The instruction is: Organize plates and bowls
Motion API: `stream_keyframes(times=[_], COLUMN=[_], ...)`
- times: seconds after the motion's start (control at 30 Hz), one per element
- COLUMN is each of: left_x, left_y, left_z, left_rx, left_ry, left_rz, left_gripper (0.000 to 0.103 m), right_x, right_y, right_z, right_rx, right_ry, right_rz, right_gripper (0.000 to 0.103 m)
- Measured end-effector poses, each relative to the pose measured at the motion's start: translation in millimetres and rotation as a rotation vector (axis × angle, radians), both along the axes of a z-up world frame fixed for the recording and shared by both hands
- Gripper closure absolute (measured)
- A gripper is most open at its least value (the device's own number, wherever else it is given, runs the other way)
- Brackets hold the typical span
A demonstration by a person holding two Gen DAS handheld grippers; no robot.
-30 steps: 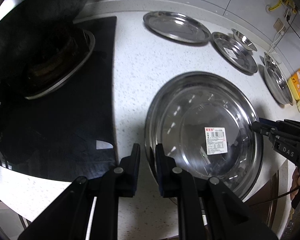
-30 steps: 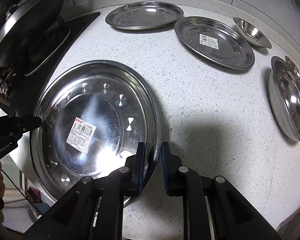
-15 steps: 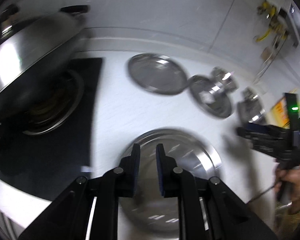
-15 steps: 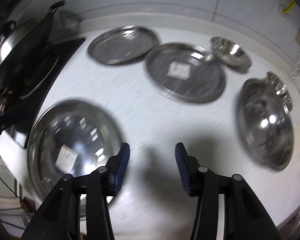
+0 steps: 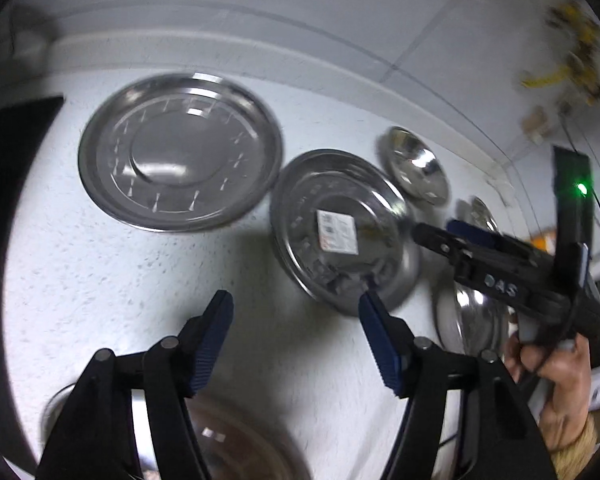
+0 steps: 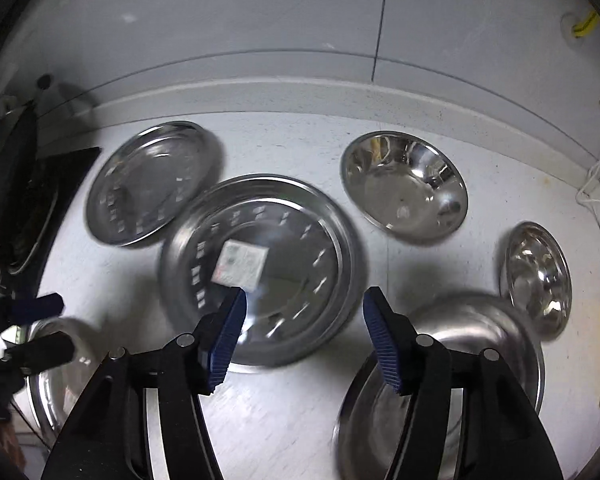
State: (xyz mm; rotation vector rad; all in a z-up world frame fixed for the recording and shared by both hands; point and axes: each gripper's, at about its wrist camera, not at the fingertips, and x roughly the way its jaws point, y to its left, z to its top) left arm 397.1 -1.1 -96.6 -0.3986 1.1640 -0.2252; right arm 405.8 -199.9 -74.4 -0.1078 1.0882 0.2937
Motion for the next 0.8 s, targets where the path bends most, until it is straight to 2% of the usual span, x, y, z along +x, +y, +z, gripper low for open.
stream_keyframes(times=[0.2, 0.5, 0.6, 0.63, 0.67, 0.7, 0.77, 0.8], left_x=[27, 42, 46, 47, 48, 49, 47, 46], left_y=[-1, -4, -8, -9, -10, -13, -15, -14], left_z=[-32, -43, -45, -46, -49, -51, -51, -52], left_rx=[-0.039, -0.067, -0.099, -0.117, -0.140, -0.144, -0.108, -0.102], left_ry=[0.089, 0.095, 0.084, 0.082, 0.091, 0.097, 0.088, 0.089], left_rz=[0.067, 0.099, 0.102, 0.100, 0.087, 0.083, 0.086, 0.093], left_gripper=[0.039, 0.041, 0.043, 0.049, 0.066, 0.074, 0.081, 0.089], right_x=[30, 50, 51, 50, 49, 48, 46, 46], right_y=[-2, 4, 5, 5, 5, 4, 3, 4], right_z=[-20, -42, -48, -50, -52, -53, -55, -56], right_rx=[-0.015, -0.020, -0.021, -0.029, -0.034, -0.039, -0.056, -0.056], right_ry=[0.062, 0.126, 0.140, 0.138, 0.135, 0.133, 0.120, 0.116], right_rz=[-0.023, -0.008, 0.003, 0.004, 0.005, 0.004, 0.007, 0.006], right_gripper=[0.047, 0.048, 0.062, 0.067, 0.072, 0.074, 0.080, 0.081])
